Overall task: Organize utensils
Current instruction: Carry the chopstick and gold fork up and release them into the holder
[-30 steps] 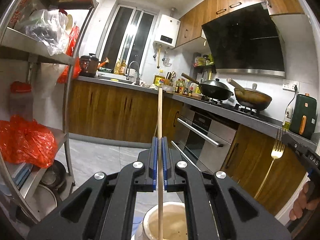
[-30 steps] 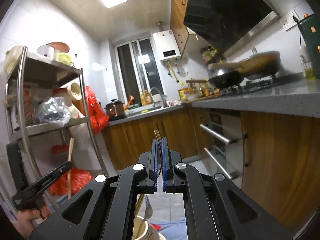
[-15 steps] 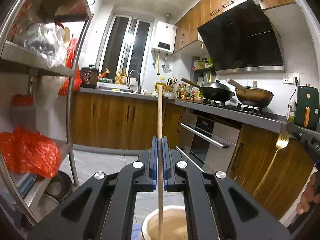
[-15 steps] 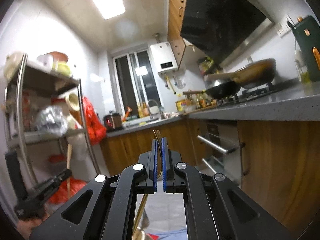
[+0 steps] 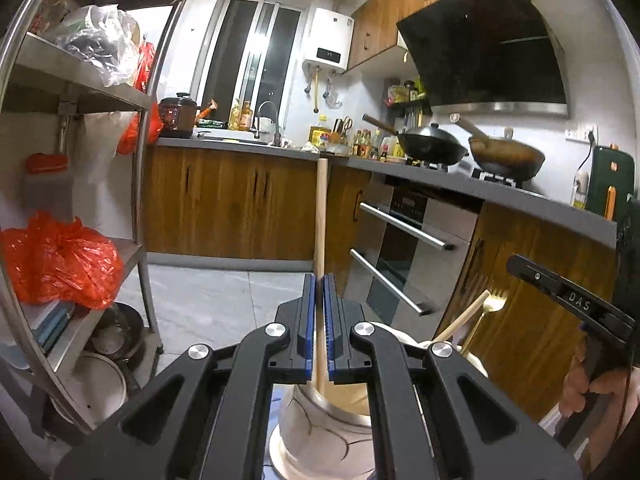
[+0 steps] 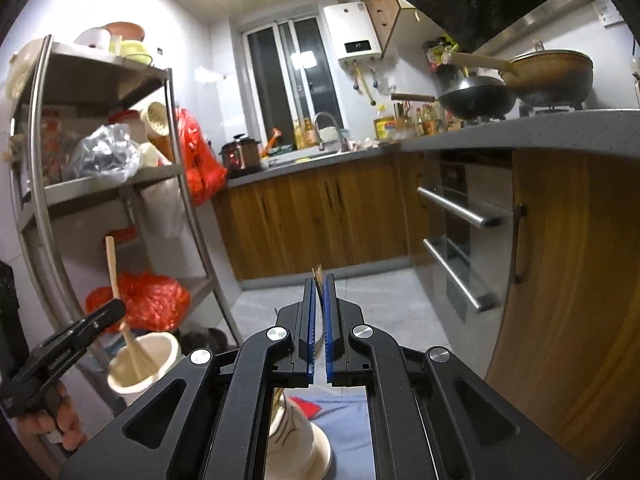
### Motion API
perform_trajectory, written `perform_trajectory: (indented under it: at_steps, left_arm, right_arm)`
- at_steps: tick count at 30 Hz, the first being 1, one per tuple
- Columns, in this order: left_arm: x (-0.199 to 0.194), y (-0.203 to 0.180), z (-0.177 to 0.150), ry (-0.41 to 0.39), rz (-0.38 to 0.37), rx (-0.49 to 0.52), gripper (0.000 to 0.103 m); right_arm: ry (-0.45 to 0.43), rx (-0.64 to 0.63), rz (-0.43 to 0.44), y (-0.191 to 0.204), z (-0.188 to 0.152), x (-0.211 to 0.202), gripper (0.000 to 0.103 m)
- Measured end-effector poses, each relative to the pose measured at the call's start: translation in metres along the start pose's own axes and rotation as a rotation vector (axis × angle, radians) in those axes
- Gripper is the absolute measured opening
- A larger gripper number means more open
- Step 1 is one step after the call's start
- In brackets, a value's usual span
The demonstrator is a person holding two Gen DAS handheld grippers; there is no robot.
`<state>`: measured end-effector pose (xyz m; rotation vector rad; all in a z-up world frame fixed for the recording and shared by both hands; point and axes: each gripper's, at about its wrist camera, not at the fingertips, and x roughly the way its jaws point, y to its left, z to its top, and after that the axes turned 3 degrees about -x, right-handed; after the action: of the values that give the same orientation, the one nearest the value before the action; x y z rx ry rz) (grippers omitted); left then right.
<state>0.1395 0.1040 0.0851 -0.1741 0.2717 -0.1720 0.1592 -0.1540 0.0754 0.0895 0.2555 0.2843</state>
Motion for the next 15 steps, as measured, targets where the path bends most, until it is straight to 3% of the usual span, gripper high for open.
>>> perform_trajectory:
  at_steps: [4,7,9,11,13,15]
  left_arm:
    - [0.0,-0.001,0.002,0.019,-0.011,0.0,0.004]
    - [-0.002,-0.001,0.002,0.03,-0.013,0.001,0.014]
    - [-0.008,0.0,0.002,0.022,-0.008,-0.002,0.043]
    - [-0.017,0.0,0.003,0.005,-0.01,-0.003,0.053]
    - [-0.024,0.0,0.004,0.005,-0.002,0.002,0.056]
    - [-0.033,0.0,0.004,0.001,0.007,0.0,0.075]
  right_arm:
    - [0.003,-0.008,0.017,0.003,0.0,-0.001,0.005]
    - [0.018,-0.002,0.026,0.001,0.0,0.001,0.011]
    - [0.015,0.016,0.039,-0.003,0.0,-0.002,0.033]
    - [0.009,0.029,0.043,-0.006,0.001,-0.007,0.041]
    - [0.0,0.045,0.055,-0.01,0.003,-0.015,0.05]
    - [-0.012,0.061,0.063,-0.014,0.004,-0.022,0.074]
